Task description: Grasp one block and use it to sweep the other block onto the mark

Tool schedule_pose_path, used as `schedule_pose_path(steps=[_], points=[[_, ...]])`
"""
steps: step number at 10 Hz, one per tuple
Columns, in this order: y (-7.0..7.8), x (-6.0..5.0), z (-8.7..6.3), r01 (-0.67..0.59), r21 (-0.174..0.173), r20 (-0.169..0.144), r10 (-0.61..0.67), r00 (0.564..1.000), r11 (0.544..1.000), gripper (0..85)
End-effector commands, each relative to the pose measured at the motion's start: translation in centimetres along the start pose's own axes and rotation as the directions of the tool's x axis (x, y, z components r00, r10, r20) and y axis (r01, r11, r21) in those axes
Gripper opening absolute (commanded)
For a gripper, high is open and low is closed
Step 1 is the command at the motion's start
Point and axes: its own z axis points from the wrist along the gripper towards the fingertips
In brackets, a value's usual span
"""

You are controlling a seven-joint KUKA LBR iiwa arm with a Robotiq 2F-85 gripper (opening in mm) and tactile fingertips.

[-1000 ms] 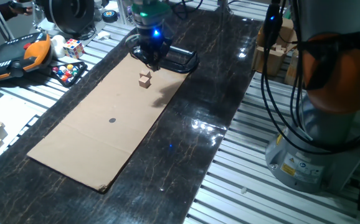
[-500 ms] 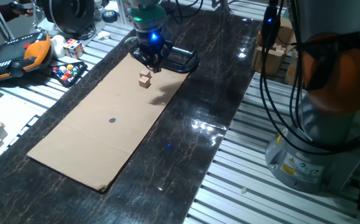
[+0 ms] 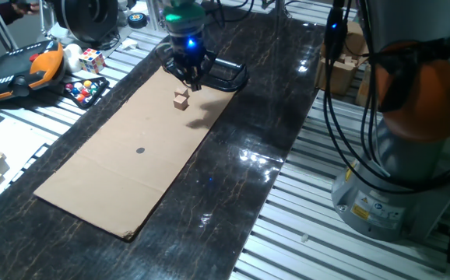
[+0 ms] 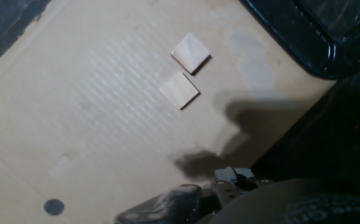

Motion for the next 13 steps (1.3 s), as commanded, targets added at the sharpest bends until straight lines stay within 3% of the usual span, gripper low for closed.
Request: schedule_pose_path(steps=[1,4,6,8,10,13], points=[[0.0,0.0,0.0,-0.021,0.007,-0.008,0.021,1.0,1.0,1.0],[0.0,0.0,0.0,-0.109,0.041,0.011,0.109,0.994,0.993,1.0],[0.0,0.0,0.0,-0.145,-0.002,-0.015,0.145,0.989,0.989,1.0],[0.0,0.0,0.1,-0.171,-0.024,0.01,0.172,0.985,0.985,1.0],[0.0,-0.3,0.3,-0.192,-0.001,0.051,0.192,0.98,0.981,1.0],[-0.1,-1.0,0.9,-0.248,-0.018,0.043,0.248,0.968,0.969,1.0]])
